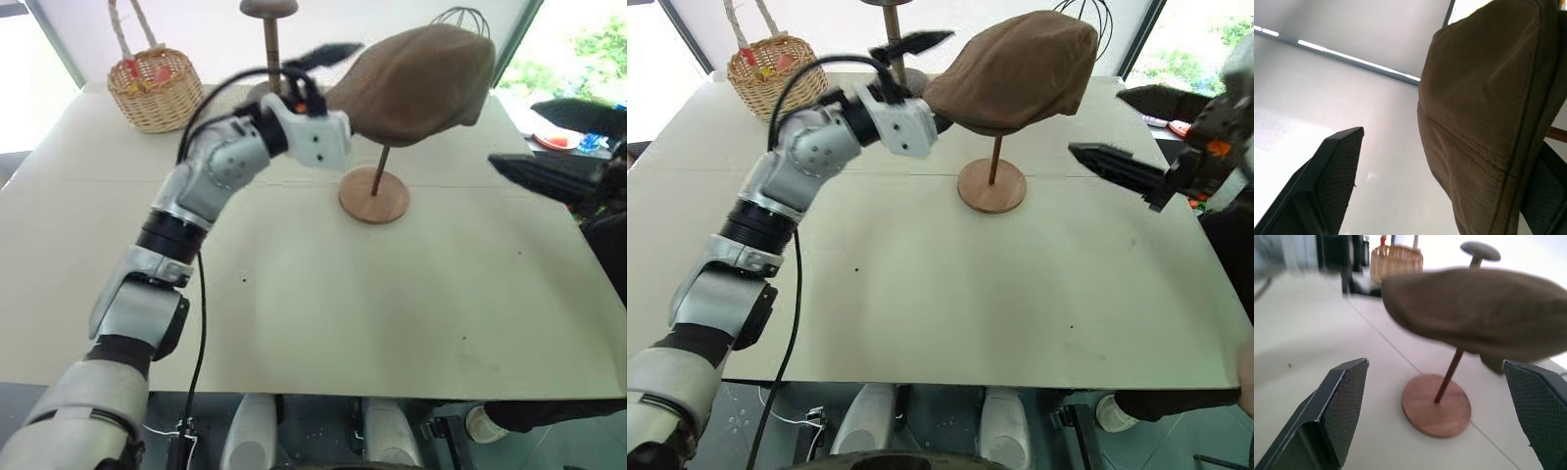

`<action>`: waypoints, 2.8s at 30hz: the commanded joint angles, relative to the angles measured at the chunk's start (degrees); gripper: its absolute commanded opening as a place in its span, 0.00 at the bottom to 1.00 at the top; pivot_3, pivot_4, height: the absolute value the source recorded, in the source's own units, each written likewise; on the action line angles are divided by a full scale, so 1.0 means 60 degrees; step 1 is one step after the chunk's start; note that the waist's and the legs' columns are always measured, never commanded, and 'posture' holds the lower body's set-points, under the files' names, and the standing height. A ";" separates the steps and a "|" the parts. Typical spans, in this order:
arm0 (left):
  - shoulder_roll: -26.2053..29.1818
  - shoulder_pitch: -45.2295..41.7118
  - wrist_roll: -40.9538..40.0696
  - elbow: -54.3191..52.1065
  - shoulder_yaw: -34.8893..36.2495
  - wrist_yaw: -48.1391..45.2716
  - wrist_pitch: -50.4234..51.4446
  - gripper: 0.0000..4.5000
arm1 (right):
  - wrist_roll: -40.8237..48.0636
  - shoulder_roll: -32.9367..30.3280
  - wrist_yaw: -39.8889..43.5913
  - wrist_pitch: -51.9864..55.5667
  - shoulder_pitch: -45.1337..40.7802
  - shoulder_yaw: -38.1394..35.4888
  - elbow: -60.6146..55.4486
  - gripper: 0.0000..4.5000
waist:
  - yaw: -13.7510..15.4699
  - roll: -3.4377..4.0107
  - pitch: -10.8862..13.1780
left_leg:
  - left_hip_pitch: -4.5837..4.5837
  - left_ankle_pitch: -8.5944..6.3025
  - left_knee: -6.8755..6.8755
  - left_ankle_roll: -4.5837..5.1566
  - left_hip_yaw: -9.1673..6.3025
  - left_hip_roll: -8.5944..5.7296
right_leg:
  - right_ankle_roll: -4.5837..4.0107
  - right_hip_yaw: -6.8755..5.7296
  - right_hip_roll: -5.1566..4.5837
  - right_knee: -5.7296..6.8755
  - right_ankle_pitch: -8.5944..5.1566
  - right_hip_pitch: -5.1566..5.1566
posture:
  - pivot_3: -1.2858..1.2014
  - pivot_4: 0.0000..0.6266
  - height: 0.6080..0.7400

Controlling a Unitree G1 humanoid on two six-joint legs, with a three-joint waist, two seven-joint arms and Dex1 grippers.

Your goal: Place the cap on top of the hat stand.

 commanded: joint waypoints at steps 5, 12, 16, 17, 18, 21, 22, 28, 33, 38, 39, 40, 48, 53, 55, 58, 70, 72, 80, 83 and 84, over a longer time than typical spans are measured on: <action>0.0723 0.0157 -0.2637 -0.1547 0.0511 -0.2698 0.0380 0.98 | -0.0147 -0.0052 0.0180 -0.0338 0.0026 -0.0129 -0.0454 1.00 | 0.0025 -0.0001 0.0000 | -0.0006 0.0000 0.0007 -0.0001 0.0000 0.0000 | -0.0001 0.0001 0.0000 -0.0004 0.0000 0.0004 | 0.52 0.24 0.91; 0.1374 0.0617 -0.4363 -0.2605 0.0881 -0.4577 0.2467 0.98 | -0.0407 0.0003 0.0002 -0.0504 -0.0049 0.0392 -0.0904 1.00 | -0.0004 0.0000 0.0000 | 0.0004 0.0000 0.0007 0.0000 0.0001 0.0001 | -0.0003 0.0004 0.0002 0.0002 0.0000 0.0006 | 0.52 0.24 0.91; 0.2163 0.1031 -0.6041 -0.3612 0.1312 -0.5937 0.5183 0.98 | -0.0839 0.0115 -0.0412 -0.0740 -0.0100 0.1112 -0.1535 1.00 | -0.0060 0.0000 0.0000 | 0.0004 0.0000 0.0006 0.0000 0.0001 0.0002 | -0.0003 0.0005 0.0004 0.0002 -0.0001 0.0004 | 0.52 0.24 0.91; 0.2449 0.1049 -0.6550 -0.3760 0.1487 -0.6225 0.6206 0.98 | -0.1096 0.0175 -0.0609 -0.0866 -0.0169 0.1515 -0.1815 1.00 | -0.0088 0.0000 0.0000 | 0.0005 0.0000 0.0004 0.0000 0.0001 0.0004 | -0.0004 0.0008 0.0006 0.0002 -0.0002 0.0004 | 0.52 0.24 0.91; 0.2691 0.1002 -0.6978 -0.3830 0.1621 -0.6442 0.7136 0.98 | -0.1328 0.0253 -0.0797 -0.0970 -0.0258 0.1884 -0.2036 1.00 | -0.0136 0.0000 0.0000 | 0.0006 0.0000 0.0003 0.0000 0.0000 0.0006 | -0.0004 0.0007 0.0009 0.0003 -0.0002 0.0004 | 0.52 0.24 0.91; 0.3716 0.0834 -0.8139 -0.3737 0.1875 -0.7675 0.9651 0.98 | -0.2419 0.0652 -0.1569 -0.1285 -0.0818 0.3349 -0.2617 1.00 | -0.0261 0.0002 0.0001 | 0.0005 0.0000 0.0006 0.0000 -0.0003 0.0010 | -0.0005 0.0008 0.0014 0.0002 -0.0004 0.0003 | 0.52 0.24 0.91; 0.3976 0.0826 -0.8342 -0.3701 0.1912 -0.8034 1.0139 0.98 | -0.2656 0.0802 -0.1750 -0.1322 -0.0983 0.3662 -0.2703 1.00 | -0.0293 -0.0001 0.0003 | 0.0007 0.0000 0.0006 0.0000 -0.0003 0.0009 | -0.0005 0.0012 0.0014 0.0001 -0.0005 0.0002 | 0.52 0.24 0.91; 0.4854 0.0018 -0.9495 -0.2246 0.2229 -0.9690 1.2956 0.98 | -0.6714 0.1690 -0.3078 -0.2846 -0.2180 0.6694 -0.2316 1.00 | -0.0310 -0.0003 0.0006 | 0.0000 0.0000 0.0004 -0.0001 -0.0003 0.0011 | -0.0008 0.0011 0.0017 0.0003 -0.0006 -0.0015 | 0.52 0.24 0.91; 0.5062 -0.0701 -0.9310 -0.1364 0.1992 -1.0659 1.3624 0.98 | -1.0168 0.2326 -0.3390 -0.4868 -0.2736 0.8682 -0.1162 1.00 | -0.0312 -0.0004 0.0005 | -0.0024 -0.0001 0.0000 0.0000 -0.0001 0.0007 | -0.0006 0.0013 0.0017 -0.0007 -0.0008 -0.0025 | 0.52 0.24 0.91; 0.5050 -0.0813 -0.8980 -0.1178 0.1871 -1.1051 1.3604 0.98 | -1.2628 0.2845 -0.3421 -0.6503 -0.2924 0.9516 -0.0079 1.00 | -0.0359 -0.0004 0.0006 | -0.0027 0.0000 -0.0006 0.0000 -0.0002 0.0011 | -0.0004 0.0014 0.0024 0.0006 -0.0009 -0.0038 | 0.52 0.24 0.91; 0.5020 -0.0804 -0.8943 -0.1191 0.1902 -1.1060 1.3582 0.98 | -1.3037 0.2915 -0.3438 -0.6773 -0.2949 0.9594 0.0157 1.00 | -0.0377 -0.0004 0.0006 | -0.0028 0.0000 -0.0006 0.0000 -0.0002 0.0011 | -0.0004 0.0014 0.0024 0.0005 -0.0009 -0.0038 | 0.52 0.24 0.91; 0.4978 -0.0806 -0.8915 -0.1215 0.1940 -1.1029 1.3576 0.98 | -1.3305 0.3011 -0.3433 -0.6978 -0.2936 0.9593 0.0335 1.00 | -0.0399 -0.0004 0.0006 | -0.0029 0.0000 -0.0004 0.0000 -0.0001 0.0011 | -0.0004 0.0015 0.0024 0.0005 -0.0009 -0.0038 | 0.52 0.24 0.91; 0.4744 -0.0863 -0.8818 -0.1298 0.2090 -1.0805 1.3648 0.98 | -1.5310 0.4024 -0.3876 -0.8062 -0.3187 0.9448 0.2035 1.00 | -0.0516 -0.0004 0.0006 | -0.0025 0.0000 -0.0007 0.0001 -0.0002 0.0012 | -0.0003 0.0021 0.0026 0.0010 -0.0008 -0.0038 | 0.52 0.24 0.91; 0.4667 -0.0995 -0.8790 -0.1183 0.2090 -1.0754 1.3637 0.98 | -1.5854 0.4496 -0.3991 -0.8443 -0.3421 0.9329 0.2873 1.00 | -0.0514 -0.0005 0.0007 | -0.0025 0.0001 -0.0010 0.0001 -0.0002 0.0012 | -0.0003 0.0023 0.0027 0.0011 -0.0008 -0.0039 | 0.52 0.24 0.91; 0.4639 -0.0959 -0.8776 -0.1191 0.2081 -1.0732 1.3602 0.98 | -1.6021 0.4707 -0.4041 -0.8515 -0.3555 0.9280 0.3149 1.00 | -0.0515 -0.0005 0.0007 | -0.0025 0.0001 -0.0010 0.0001 -0.0002 0.0012 | -0.0002 0.0025 0.0027 0.0011 -0.0008 -0.0039 | 0.52 0.24 0.91; 0.4576 -0.0876 -0.8766 -0.1245 0.2114 -1.0664 1.3536 0.98 | -1.6210 0.5013 -0.4163 -0.8540 -0.3818 0.9147 0.3515 1.00 | -0.0508 -0.0005 0.0007 | -0.0023 0.0001 -0.0009 0.0002 -0.0002 0.0012 | -0.0002 0.0026 0.0028 0.0013 -0.0008 -0.0039 | 0.52 0.24 0.91; 0.4332 -0.0836 -0.8832 -0.1253 0.2379 -1.0340 1.3520 1.00 | -1.6446 0.5136 -0.4040 -0.9077 -0.3948 0.8468 0.3372 0.06 | -0.0511 -0.0005 0.0007 | -0.0020 0.0001 -0.0009 0.0002 -0.0002 0.0011 | 0.0000 0.0028 0.0028 0.0019 -0.0007 -0.0038 | 0.52 0.24 0.91; 0.4328 -0.0816 -0.8817 -0.1233 0.2404 -1.0316 1.3501 1.00 | -1.6314 0.5113 -0.3975 -0.9166 -0.4005 0.8218 0.3156 0.06 | -0.0508 -0.0005 0.0007 | -0.0019 0.0001 -0.0009 0.0002 -0.0002 0.0011 | 0.0000 0.0028 0.0028 0.0020 -0.0007 -0.0038 | 0.52 0.24 0.91; 0.4253 -0.0741 -0.8779 -0.1207 0.2460 -1.0170 1.3367 1.00 | -1.4849 0.4902 -0.3927 -1.0219 -0.4443 0.6895 0.2779 0.06 | -0.0497 -0.0005 0.0007 | -0.0020 0.0001 -0.0010 0.0002 -0.0002 0.0011 | 0.0001 0.0028 0.0028 0.0019 -0.0007 -0.0037 | 0.52 0.24 0.91; 0.4262 -0.0735 -0.8785 -0.1215 0.2518 -1.0139 1.3393 1.00 | -1.3705 0.4975 -0.3798 -1.0620 -0.4594 0.6325 0.3128 0.06 | -0.0505 -0.0005 0.0007 | -0.0019 0.0001 -0.0011 0.0002 -0.0002 0.0011 | 0.0002 0.0028 0.0028 0.0020 -0.0006 -0.0036 | 0.52 0.24 0.91; 0.4282 -0.0726 -0.8789 -0.1205 0.2531 -1.0149 1.3387 1.00 | -1.3440 0.5004 -0.3737 -1.0696 -0.4636 0.6227 0.3244 0.06 | -0.0507 -0.0005 0.0007 | -0.0018 0.0001 -0.0012 0.0002 -0.0002 0.0011 | 0.0007 0.0028 0.0028 0.0020 -0.0003 -0.0036 | 0.52 0.24 0.91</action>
